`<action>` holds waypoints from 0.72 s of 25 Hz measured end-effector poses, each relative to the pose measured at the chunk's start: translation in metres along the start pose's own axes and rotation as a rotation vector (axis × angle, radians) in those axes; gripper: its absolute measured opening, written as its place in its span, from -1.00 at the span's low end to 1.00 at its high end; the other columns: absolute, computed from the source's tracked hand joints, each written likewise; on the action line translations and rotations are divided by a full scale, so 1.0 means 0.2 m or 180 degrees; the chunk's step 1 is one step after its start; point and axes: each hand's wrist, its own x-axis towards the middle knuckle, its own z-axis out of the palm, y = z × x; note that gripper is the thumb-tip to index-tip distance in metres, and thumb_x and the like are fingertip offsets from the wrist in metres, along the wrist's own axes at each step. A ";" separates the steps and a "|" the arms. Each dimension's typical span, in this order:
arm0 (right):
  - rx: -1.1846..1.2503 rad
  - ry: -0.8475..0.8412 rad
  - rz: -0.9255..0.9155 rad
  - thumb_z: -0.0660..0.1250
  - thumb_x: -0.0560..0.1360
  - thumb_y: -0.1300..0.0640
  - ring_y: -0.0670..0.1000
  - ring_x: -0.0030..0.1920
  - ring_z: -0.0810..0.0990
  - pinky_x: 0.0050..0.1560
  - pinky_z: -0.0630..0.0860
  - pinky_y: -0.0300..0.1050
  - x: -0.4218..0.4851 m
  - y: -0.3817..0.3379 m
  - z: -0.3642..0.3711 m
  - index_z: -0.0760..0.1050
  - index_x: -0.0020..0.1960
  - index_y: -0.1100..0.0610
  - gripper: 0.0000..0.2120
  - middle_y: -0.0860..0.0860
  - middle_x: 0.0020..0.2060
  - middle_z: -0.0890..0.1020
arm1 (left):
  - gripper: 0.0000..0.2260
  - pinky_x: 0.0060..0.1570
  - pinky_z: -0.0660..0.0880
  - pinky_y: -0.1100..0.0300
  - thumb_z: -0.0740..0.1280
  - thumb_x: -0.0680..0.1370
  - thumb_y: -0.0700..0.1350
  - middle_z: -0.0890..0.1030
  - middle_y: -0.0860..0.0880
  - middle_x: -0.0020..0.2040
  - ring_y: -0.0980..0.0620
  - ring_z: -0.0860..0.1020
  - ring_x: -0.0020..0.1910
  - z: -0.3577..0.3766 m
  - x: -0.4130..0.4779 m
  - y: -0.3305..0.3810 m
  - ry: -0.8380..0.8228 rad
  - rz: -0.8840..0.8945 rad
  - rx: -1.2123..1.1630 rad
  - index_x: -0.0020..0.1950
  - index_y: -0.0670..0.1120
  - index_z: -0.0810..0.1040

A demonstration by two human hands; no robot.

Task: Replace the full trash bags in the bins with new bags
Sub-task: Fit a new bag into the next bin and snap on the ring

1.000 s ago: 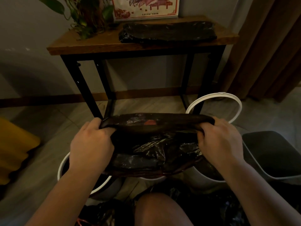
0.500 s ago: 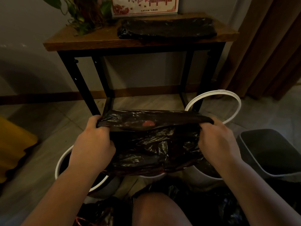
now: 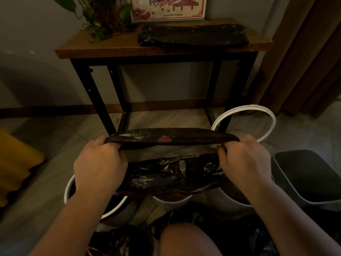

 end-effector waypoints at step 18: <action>0.0293 0.0538 0.0578 0.39 0.53 0.13 -0.08 -0.35 0.44 -0.35 0.41 -0.14 -0.02 -0.13 0.15 0.60 -0.18 0.14 -0.86 0.02 -0.07 0.53 | -0.76 -0.34 0.36 0.15 0.47 0.51 0.08 0.55 -0.02 -0.09 -0.08 0.52 -0.26 0.09 -0.09 -0.15 -0.0259 -0.0165 -0.0171 0.04 -0.06 0.67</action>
